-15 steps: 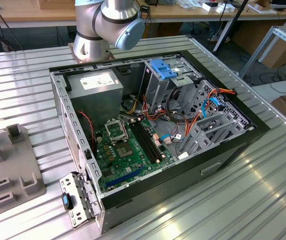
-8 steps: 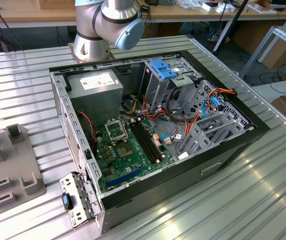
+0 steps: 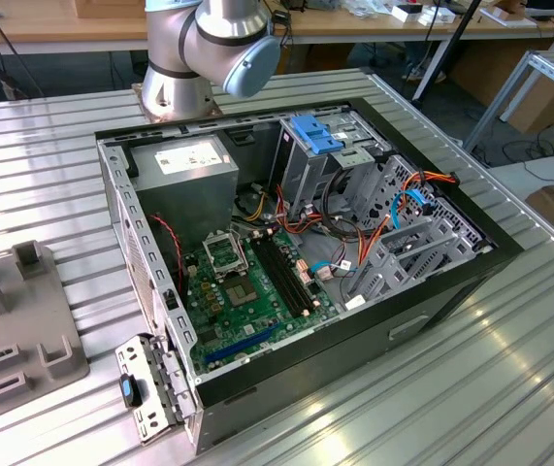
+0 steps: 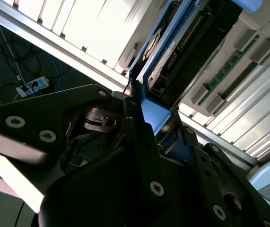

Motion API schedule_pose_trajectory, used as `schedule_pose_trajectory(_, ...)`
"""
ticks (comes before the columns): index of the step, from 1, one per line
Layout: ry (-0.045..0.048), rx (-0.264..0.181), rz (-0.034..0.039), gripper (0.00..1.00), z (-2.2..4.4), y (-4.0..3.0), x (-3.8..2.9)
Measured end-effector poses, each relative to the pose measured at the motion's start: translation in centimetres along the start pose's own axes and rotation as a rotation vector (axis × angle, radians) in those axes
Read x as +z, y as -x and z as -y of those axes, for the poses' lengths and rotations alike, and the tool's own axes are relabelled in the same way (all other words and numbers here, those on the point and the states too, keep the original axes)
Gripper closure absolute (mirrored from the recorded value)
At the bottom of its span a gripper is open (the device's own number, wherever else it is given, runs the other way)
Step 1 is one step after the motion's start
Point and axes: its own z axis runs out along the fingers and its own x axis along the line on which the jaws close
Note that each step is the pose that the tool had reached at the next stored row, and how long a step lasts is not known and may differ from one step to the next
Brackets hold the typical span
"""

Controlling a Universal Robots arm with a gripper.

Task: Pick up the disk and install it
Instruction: 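Pick up the disk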

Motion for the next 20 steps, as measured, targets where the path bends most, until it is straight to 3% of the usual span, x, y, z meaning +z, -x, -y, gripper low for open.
schedule_pose_trajectory(8, -0.0004, 0.000, 0.0002, 0.63, 0.01, 0.01, -0.66)
schedule_pose_trajectory(10, -0.0004, 0.000, 0.0002, 0.63, 0.00, 0.02, -1.69)
schedule_pose_trajectory(20, -0.0001, 0.000, 0.0000, 0.63, 0.00, 0.02, -1.95)
